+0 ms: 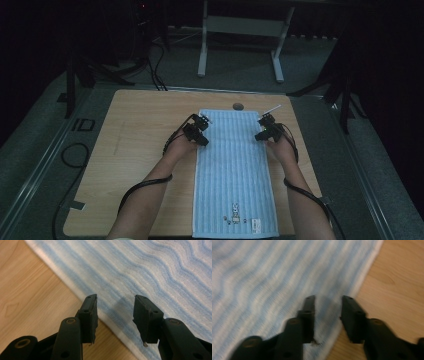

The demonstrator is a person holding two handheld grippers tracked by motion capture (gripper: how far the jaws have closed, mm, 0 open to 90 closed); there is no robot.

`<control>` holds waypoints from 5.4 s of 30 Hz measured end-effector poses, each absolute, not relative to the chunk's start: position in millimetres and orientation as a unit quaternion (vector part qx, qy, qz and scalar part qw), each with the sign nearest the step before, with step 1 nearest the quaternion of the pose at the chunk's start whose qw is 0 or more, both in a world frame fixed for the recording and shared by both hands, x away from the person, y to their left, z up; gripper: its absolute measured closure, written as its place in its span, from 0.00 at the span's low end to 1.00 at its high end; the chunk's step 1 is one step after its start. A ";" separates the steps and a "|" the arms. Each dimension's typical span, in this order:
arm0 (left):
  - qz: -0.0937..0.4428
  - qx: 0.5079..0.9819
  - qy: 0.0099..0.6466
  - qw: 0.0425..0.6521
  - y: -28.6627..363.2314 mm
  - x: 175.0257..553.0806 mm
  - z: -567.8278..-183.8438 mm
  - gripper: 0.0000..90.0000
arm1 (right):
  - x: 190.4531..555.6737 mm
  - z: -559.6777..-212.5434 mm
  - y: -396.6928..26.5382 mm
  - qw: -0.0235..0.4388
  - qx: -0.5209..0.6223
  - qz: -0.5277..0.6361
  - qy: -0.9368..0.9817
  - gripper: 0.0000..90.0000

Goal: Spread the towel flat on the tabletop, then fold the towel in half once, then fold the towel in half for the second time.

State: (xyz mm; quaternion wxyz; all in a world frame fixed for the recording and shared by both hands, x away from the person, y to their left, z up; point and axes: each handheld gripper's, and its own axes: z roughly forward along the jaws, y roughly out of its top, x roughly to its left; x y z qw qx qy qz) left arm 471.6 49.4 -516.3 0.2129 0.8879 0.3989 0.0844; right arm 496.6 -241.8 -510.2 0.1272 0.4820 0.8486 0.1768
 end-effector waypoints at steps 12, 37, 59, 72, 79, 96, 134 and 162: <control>0.093 0.877 0.427 0.200 62.6 481.4 -525.1 0.53 | 510.8 -518.2 -253.3 0.108 0.535 0.167 0.821 0.54; 0.058 0.887 0.394 0.235 50.8 482.7 -517.9 0.98 | 517.0 -499.8 -235.8 0.088 0.509 0.124 0.847 0.96; 0.070 0.897 0.333 0.282 67.1 363.7 -488.5 0.98 | 395.6 -473.4 -266.8 0.083 0.425 0.203 0.878 0.96; 0.046 0.902 0.328 0.277 74.5 341.7 -501.1 0.79 | 355.5 -479.0 -270.8 0.084 0.397 0.197 0.892 0.84; 0.041 0.911 0.322 0.253 59.4 351.9 -515.6 0.79 | 368.9 -487.4 -255.7 0.081 0.389 0.186 0.899 0.85; 0.027 0.911 0.338 0.236 74.6 371.8 -526.2 0.80 | 393.5 -516.2 -221.4 0.066 0.376 0.125 0.916 0.85; 0.057 0.891 0.379 0.244 117.3 403.6 -492.0 0.64 | 432.8 -470.0 -201.9 0.088 0.333 0.144 0.928 0.58; 0.066 0.851 0.463 0.238 116.7 485.3 -530.5 0.59 | 506.2 -520.6 -196.7 0.069 0.471 0.129 0.870 0.62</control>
